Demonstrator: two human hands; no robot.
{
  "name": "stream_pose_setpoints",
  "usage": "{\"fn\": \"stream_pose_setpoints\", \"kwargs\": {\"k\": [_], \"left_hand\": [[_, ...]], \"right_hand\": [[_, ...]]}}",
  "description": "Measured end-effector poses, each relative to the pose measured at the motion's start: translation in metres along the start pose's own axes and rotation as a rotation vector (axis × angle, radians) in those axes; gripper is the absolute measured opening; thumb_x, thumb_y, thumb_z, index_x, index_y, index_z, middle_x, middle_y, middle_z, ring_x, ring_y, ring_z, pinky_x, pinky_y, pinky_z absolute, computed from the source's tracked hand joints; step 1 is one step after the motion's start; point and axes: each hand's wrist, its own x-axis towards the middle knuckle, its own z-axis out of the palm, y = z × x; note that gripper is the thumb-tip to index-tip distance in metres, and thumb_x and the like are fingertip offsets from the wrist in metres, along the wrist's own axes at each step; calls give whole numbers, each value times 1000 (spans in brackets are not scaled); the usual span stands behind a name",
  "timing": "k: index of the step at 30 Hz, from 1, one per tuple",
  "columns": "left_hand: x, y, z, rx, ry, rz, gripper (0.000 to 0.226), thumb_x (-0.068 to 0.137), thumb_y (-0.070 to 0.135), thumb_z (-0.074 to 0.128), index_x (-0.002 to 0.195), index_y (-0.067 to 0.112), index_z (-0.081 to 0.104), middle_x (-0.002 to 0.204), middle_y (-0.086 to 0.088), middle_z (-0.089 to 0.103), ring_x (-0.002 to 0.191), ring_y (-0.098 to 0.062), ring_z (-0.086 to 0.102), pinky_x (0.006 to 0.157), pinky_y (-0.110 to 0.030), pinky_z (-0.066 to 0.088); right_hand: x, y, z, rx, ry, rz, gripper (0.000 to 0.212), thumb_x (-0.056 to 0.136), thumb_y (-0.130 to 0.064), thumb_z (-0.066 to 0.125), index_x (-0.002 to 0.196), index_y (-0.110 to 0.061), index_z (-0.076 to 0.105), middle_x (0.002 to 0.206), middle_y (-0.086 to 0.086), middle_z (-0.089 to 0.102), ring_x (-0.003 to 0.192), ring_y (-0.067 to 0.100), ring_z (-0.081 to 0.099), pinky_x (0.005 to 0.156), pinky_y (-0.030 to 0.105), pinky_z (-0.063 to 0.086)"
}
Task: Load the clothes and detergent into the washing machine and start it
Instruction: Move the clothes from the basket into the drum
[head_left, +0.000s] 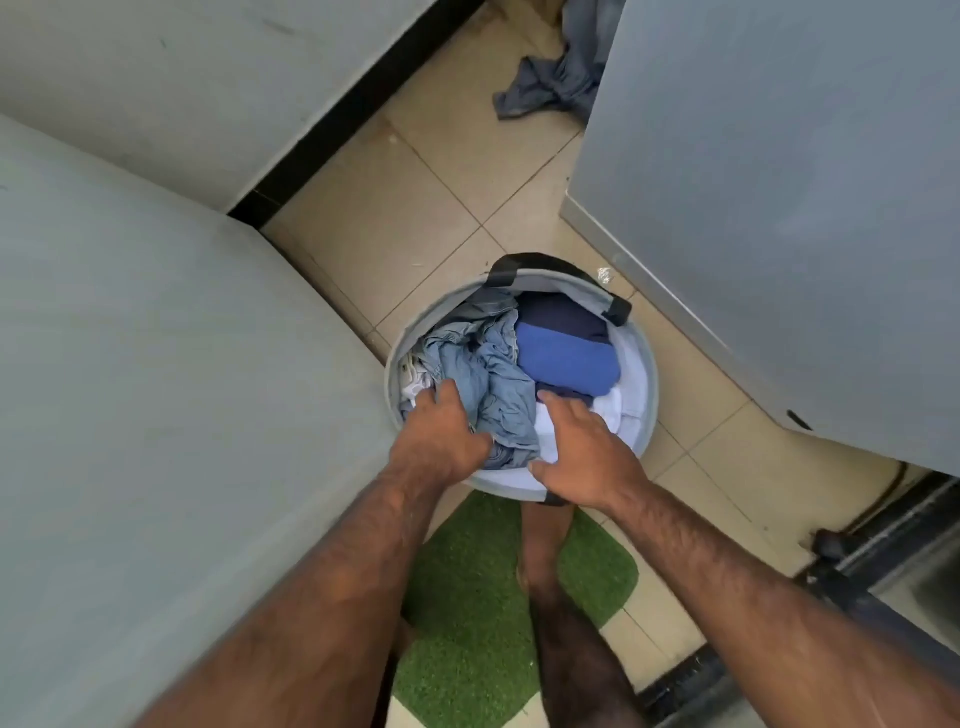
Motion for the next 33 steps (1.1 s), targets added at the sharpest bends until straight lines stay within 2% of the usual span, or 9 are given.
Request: {"fn": "stream_pose_setpoints", "kwargs": {"k": [4,10,14,17,20,23,26,30,33], "left_hand": [[65,-11,5,76,103,-75,89,93,45,62,159,7,15,164,-22,21,150,-39,24,123,-49,28],[129,-28,15,-145,117,-227,102,87,48,70,159,6,11,162,-20,29,146,-39,35,119,-46,35],[153,-39,25,-326,152,-266,109,74,61,76,156,11,25,158,-14,40,142,-35,43,118,-47,38],[163,-42,31,-374,139,-279,117,57,71,76,152,17,34,154,-11,45,138,-35,47,115,-50,41],[166,-39,38,-180,70,-249,94,74,67,73,150,22,40,155,-19,34,141,-42,35,118,-51,35],[168,-39,41,-38,82,-185,74,87,56,69,149,25,44,155,-20,29,142,-44,27,119,-50,31],[170,-43,37,-79,70,-140,70,84,47,74,145,27,47,149,-18,42,135,-41,42,114,-50,41],[162,-36,32,-162,77,-86,55,78,32,80,127,28,55,123,-4,63,104,-29,64,93,-42,56],[148,-23,37,-71,165,-64,56,78,37,78,128,29,54,126,-6,53,111,-33,56,97,-43,51]], "right_hand": [[77,1,19,118,-4,32,98,89,-34,74,165,-24,13,164,6,30,150,30,33,115,48,41],[148,0,49,348,-18,204,100,83,-34,78,162,-24,19,157,11,34,143,35,42,113,43,44],[164,0,62,424,46,282,95,76,-28,79,155,-30,26,142,11,34,127,39,52,108,43,49],[172,0,67,596,39,316,106,67,-22,81,155,-42,24,144,9,35,129,36,51,109,46,49],[177,1,72,688,2,328,117,67,-17,85,159,-47,19,149,10,32,137,34,43,113,45,46],[180,-3,73,628,-17,328,110,75,-16,82,160,-47,21,150,8,26,138,34,33,109,38,41],[181,-7,75,571,9,330,98,80,-16,76,158,-48,27,148,6,25,134,34,30,106,36,40],[175,-12,73,624,10,332,88,76,-13,69,150,-46,33,140,1,32,122,30,51,104,41,53],[169,-12,68,671,21,340,77,60,-19,64,128,-47,41,130,-1,58,102,27,66,85,48,63]]}}
